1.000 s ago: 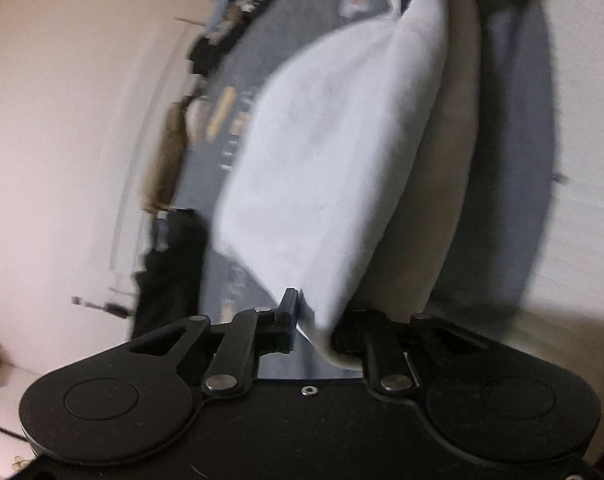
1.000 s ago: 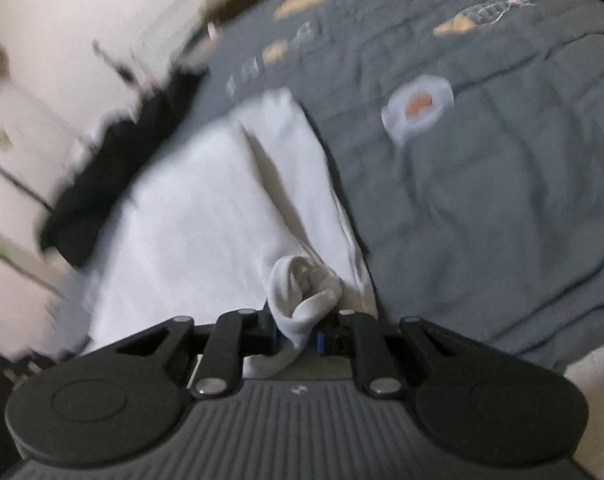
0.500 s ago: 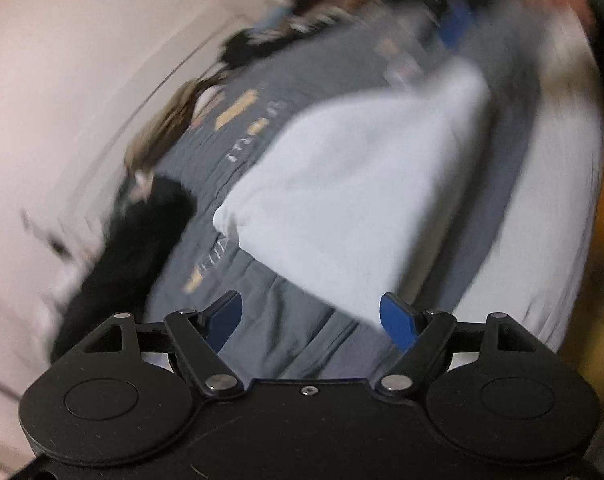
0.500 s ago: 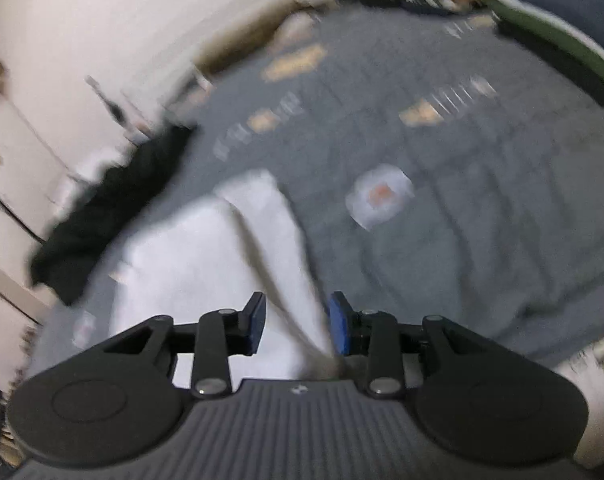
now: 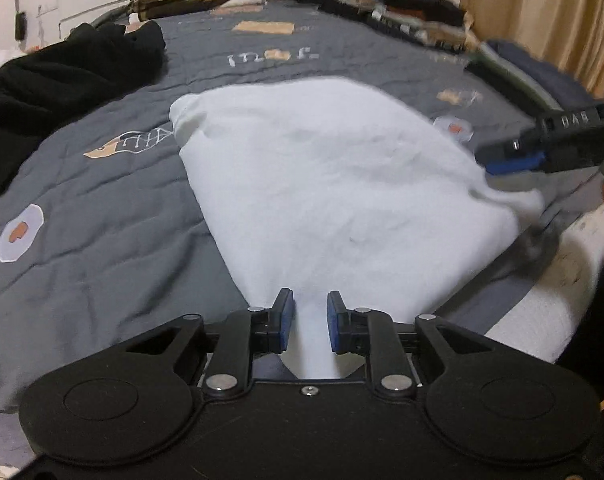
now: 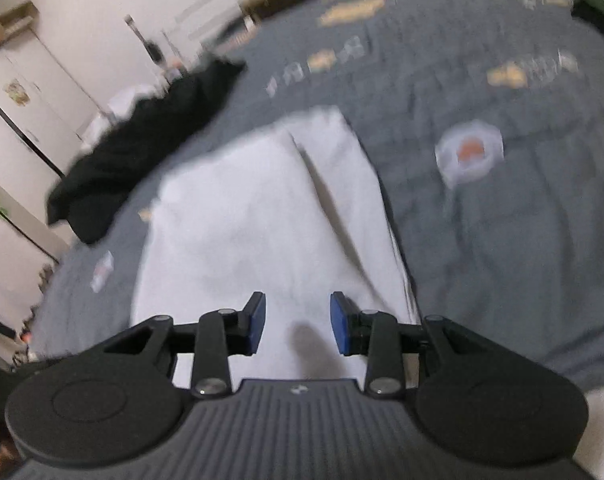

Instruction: Fold clothes

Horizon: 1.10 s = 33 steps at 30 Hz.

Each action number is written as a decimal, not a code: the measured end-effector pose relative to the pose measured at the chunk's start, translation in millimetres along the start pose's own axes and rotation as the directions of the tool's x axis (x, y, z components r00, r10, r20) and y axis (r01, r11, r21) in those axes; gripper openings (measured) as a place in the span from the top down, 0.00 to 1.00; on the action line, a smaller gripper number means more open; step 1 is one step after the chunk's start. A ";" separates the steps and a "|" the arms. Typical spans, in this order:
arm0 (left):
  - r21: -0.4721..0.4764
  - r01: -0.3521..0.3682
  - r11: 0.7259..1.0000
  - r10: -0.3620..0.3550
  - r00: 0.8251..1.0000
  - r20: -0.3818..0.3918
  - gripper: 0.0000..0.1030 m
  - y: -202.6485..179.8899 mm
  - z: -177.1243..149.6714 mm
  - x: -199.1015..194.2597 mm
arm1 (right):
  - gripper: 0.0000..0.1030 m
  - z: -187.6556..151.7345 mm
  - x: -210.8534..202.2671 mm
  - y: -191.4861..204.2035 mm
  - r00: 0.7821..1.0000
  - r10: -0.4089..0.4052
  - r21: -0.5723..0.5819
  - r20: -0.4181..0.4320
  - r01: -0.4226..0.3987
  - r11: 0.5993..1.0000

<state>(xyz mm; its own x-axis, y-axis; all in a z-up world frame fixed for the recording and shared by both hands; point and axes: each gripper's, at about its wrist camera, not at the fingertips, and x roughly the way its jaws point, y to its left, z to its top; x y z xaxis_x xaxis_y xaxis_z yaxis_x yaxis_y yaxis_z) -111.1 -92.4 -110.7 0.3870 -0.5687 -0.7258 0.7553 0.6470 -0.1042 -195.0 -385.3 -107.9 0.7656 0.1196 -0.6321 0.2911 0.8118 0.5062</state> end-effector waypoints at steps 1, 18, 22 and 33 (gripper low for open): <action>-0.020 0.012 1.000 -0.012 1.000 0.017 0.76 4.5 1.4 -3.5 | 0.65 8.5 -2.4 0.3 1.000 0.013 0.004 0.021 -0.013 1.000; -0.232 0.180 0.956 -0.132 0.969 0.207 0.46 36.6 78.5 42.9 | 0.50 112.9 118.7 6.8 0.991 0.054 -0.241 -0.123 -0.083 0.967; -0.289 0.174 0.941 -0.113 0.970 0.217 0.46 47.6 84.4 53.6 | 0.50 108.5 126.7 -5.2 0.987 0.085 -0.177 -0.135 -0.109 0.978; -0.345 0.174 0.922 -0.091 0.965 0.244 0.46 53.6 89.8 55.6 | 0.53 101.6 137.6 -13.9 0.988 0.109 -0.085 -0.112 -0.119 0.989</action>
